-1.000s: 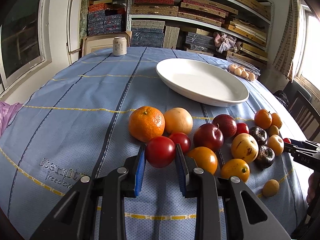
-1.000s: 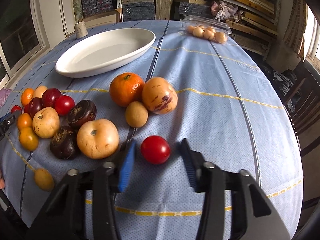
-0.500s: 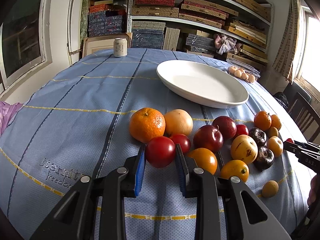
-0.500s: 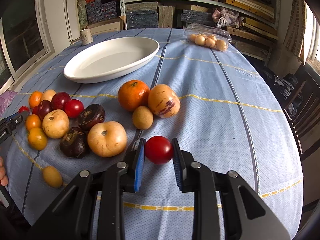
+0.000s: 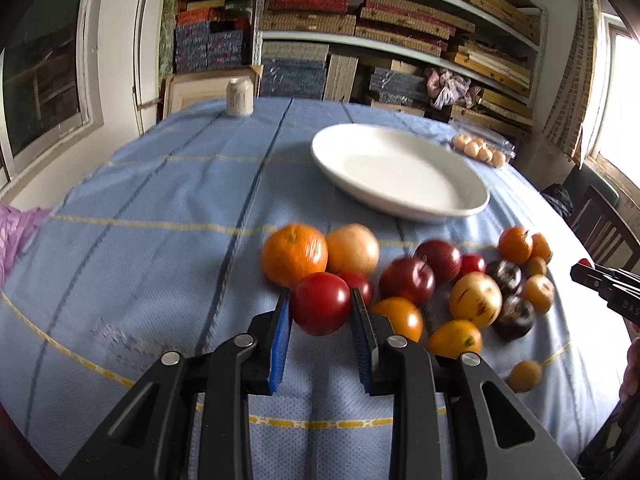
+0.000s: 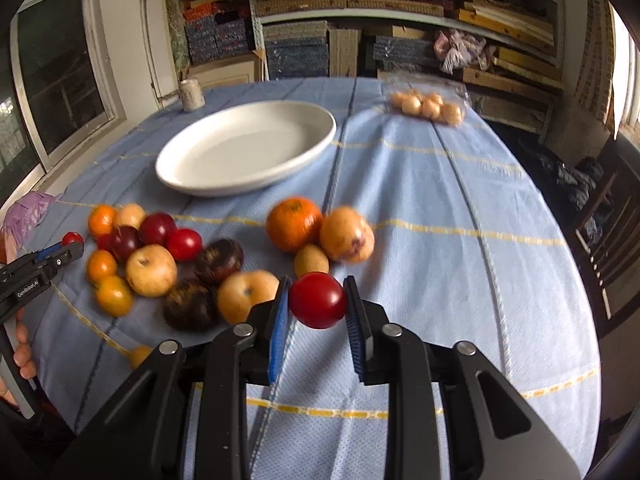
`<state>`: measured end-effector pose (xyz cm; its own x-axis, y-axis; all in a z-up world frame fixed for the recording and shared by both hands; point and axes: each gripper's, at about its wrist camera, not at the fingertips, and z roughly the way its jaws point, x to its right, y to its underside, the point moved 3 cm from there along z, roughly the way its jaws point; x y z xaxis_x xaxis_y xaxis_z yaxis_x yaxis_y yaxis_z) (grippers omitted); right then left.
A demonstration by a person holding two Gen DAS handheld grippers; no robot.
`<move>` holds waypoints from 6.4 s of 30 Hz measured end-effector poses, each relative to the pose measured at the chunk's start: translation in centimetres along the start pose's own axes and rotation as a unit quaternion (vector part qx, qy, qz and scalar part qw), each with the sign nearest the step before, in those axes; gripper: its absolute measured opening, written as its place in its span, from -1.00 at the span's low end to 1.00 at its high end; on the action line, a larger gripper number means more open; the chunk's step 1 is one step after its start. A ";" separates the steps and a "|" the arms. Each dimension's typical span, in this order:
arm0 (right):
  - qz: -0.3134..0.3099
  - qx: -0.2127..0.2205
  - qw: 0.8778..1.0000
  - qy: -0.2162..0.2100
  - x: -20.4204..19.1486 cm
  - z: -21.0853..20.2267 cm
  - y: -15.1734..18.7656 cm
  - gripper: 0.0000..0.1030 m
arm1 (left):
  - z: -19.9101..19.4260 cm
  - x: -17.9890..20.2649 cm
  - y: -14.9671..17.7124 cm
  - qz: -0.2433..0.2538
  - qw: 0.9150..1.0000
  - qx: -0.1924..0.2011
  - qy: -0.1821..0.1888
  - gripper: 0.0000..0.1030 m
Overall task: Organize fruits
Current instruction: 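Carry both tomatoes over the white plate and open both tools, then withdraw both open tools back toward the fruit cluster, then grasp the small tan round fruit with the right tool while the left grasps a yellow-orange tomato, then carry both fruits over the white plate and open both tools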
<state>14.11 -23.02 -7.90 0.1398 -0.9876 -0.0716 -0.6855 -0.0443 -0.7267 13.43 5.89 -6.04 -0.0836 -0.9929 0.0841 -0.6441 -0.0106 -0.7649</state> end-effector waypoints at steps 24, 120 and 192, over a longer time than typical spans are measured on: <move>-0.018 -0.072 0.997 -0.038 -3.3 16.5 -18.6 -0.50 | 16.5 5.1 -15.8 0.036 0.997 -0.064 0.011 -0.45; -0.047 -0.021 0.997 -0.049 -5.5 -1.2 6.5 -0.50 | 2.8 9.8 3.7 0.096 0.989 -0.076 0.079 -0.21; -0.031 -0.107 0.994 -0.025 -3.7 17.9 -15.5 -0.49 | 16.7 5.1 -12.9 0.043 0.992 -0.122 0.005 -0.24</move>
<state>36.98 -16.01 -8.61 0.2173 -0.9737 -0.0686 -0.8098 -0.1405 -0.5696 34.01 -1.02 -6.37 -0.1530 -0.9877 0.0334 -0.7989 0.1037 -0.5924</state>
